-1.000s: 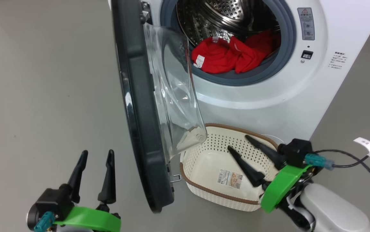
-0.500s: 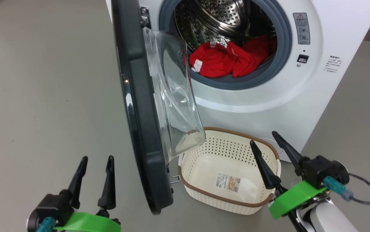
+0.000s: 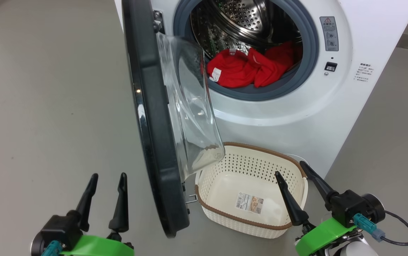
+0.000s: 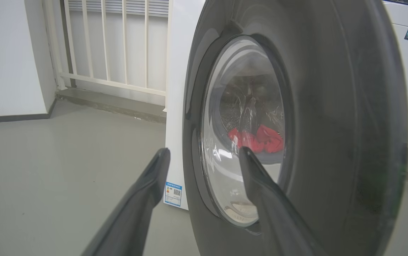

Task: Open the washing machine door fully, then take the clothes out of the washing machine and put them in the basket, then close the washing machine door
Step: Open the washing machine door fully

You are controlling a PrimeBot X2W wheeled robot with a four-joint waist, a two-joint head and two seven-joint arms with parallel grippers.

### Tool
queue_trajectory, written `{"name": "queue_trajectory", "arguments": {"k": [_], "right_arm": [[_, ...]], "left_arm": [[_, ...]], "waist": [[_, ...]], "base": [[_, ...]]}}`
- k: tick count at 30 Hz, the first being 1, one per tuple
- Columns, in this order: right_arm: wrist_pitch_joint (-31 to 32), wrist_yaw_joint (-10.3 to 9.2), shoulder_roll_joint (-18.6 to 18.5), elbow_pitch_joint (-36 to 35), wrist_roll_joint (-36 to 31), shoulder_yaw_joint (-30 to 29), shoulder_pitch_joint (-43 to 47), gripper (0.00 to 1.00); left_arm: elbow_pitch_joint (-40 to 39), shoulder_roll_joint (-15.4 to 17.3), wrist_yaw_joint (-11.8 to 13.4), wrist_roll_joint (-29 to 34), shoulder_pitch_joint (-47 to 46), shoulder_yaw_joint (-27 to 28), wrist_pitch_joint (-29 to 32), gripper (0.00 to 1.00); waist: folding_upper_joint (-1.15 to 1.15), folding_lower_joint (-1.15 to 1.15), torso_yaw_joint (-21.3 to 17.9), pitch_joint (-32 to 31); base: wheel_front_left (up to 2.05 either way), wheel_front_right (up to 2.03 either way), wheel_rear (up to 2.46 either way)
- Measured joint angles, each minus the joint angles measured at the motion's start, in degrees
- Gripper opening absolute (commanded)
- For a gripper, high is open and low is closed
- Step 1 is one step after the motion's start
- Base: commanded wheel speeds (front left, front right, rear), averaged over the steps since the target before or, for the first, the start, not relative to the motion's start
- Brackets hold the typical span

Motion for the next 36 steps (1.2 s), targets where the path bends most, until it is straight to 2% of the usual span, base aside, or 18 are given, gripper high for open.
{"name": "queue_trajectory", "arguments": {"k": [22,23,25,31,36], "right_arm": [[0.0,0.0,0.1,0.2,-0.5,0.0,0.0,1.0],[0.0,0.0,0.1,0.2,-0.5,0.0,0.0,1.0],[0.0,0.0,0.1,0.3,-0.5,0.0,0.0,1.0],[0.0,0.0,0.2,0.4,-0.5,-0.1,0.0,1.0],[0.0,0.0,0.2,0.6,-0.5,0.1,0.0,1.0]], "left_arm": [[0.0,0.1,0.5,-0.1,0.9,0.6,0.0,1.0],[-0.2,0.1,0.6,0.0,0.9,0.6,0.0,0.6],[-1.3,0.1,1.2,0.1,0.9,0.7,0.0,0.0],[-8.5,0.1,1.4,-2.3,0.3,0.5,0.0,0.0],[-16.9,0.1,1.1,-5.4,-4.3,-0.7,0.0,0.0]], "waist": [[0.0,0.0,-0.5,0.2],[0.0,0.0,-0.6,0.2],[0.0,0.0,-0.6,0.2],[0.0,0.0,-0.6,0.3],[0.0,0.0,-0.4,0.5]], "base": [[0.0,0.0,0.0],[0.0,0.0,0.0],[0.0,0.0,0.0],[0.0,0.0,0.0],[0.0,0.0,0.0]]}}
